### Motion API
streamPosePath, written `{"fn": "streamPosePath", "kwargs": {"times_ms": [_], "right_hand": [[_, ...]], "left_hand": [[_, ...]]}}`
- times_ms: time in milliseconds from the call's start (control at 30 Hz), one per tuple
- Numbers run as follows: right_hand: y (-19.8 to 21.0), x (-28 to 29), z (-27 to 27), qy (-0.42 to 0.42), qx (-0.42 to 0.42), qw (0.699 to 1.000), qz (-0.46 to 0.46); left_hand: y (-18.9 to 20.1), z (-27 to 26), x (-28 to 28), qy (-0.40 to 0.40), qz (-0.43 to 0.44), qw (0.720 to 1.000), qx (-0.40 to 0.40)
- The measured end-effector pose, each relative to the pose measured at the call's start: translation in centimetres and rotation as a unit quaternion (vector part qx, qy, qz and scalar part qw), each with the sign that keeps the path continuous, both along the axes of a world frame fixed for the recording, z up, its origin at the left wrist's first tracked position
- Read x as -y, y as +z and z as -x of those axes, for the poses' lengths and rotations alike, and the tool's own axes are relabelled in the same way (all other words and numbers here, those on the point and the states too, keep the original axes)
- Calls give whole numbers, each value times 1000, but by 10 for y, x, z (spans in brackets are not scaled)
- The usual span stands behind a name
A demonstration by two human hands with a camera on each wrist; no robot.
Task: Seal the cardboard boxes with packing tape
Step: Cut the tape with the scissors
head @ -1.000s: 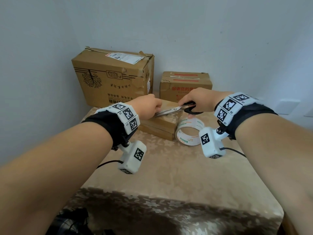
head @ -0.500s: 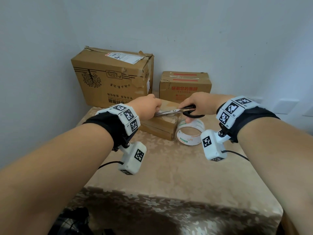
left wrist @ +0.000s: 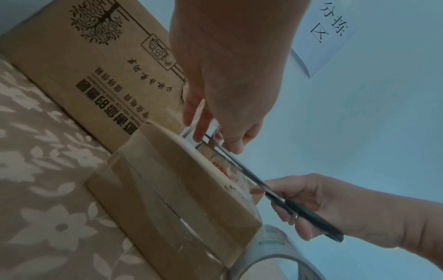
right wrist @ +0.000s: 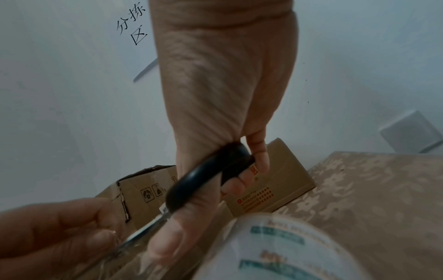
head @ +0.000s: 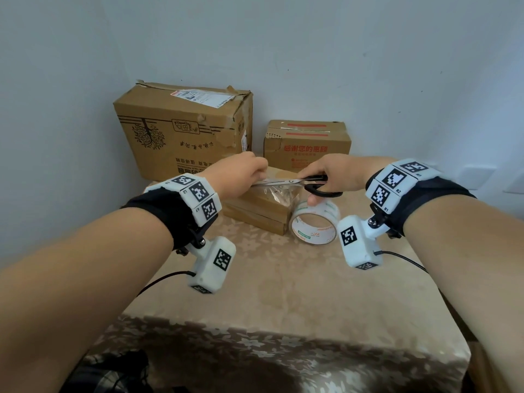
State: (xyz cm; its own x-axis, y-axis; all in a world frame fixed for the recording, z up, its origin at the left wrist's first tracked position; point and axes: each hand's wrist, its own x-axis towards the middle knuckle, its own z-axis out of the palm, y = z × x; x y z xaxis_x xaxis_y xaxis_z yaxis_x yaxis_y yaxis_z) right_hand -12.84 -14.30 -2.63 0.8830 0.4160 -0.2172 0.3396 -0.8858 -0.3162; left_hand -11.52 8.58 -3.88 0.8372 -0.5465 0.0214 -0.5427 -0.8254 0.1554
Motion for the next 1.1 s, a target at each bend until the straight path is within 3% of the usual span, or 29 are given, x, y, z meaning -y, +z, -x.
{"fn": "streamPosePath", "kwargs": {"times_ms": [133, 333, 500, 667, 900, 1100], "right_hand": [[6, 2, 0, 6, 3, 1000, -9], [19, 0, 0, 0, 8, 1000, 21], [24, 2, -1, 6, -5, 998, 67], [28, 8, 7, -5, 2, 998, 56], [21, 18, 35, -30, 6, 999, -9], [9, 35, 62, -78, 9, 997, 11]], "left_hand": [[17, -1, 8, -4, -75, 997, 20], [31, -4, 21, -11, -89, 996, -8], [34, -1, 24, -45, -61, 997, 11], [38, 9, 27, -55, -48, 996, 52], [40, 27, 20, 2, 23, 1000, -10], [47, 50, 11, 32, 98, 993, 51]]}}
